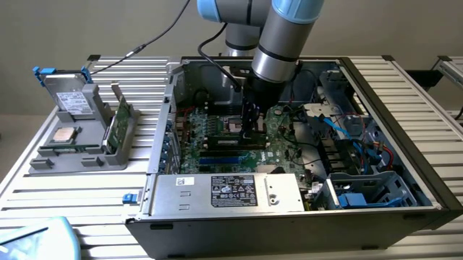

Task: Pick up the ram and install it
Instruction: 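Insert the ram into the slot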

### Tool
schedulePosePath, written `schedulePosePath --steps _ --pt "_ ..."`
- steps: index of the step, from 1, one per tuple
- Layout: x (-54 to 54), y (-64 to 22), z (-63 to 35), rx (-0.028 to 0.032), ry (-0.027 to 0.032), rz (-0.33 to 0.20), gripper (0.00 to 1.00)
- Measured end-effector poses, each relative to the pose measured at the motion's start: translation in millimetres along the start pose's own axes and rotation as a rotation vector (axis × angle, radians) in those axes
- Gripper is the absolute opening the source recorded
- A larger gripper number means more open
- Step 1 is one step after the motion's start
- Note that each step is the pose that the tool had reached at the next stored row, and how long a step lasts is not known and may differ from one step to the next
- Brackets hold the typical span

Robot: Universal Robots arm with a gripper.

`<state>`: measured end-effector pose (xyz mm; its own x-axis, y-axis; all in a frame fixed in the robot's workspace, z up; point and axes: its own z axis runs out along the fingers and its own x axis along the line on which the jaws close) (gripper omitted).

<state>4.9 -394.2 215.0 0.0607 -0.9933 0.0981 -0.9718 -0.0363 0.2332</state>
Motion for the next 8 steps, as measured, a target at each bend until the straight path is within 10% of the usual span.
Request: schedulePosePath --steps 8 --pt "-1.5 -0.2 0.4 -0.0002 -0.0002 0.002 0.14"
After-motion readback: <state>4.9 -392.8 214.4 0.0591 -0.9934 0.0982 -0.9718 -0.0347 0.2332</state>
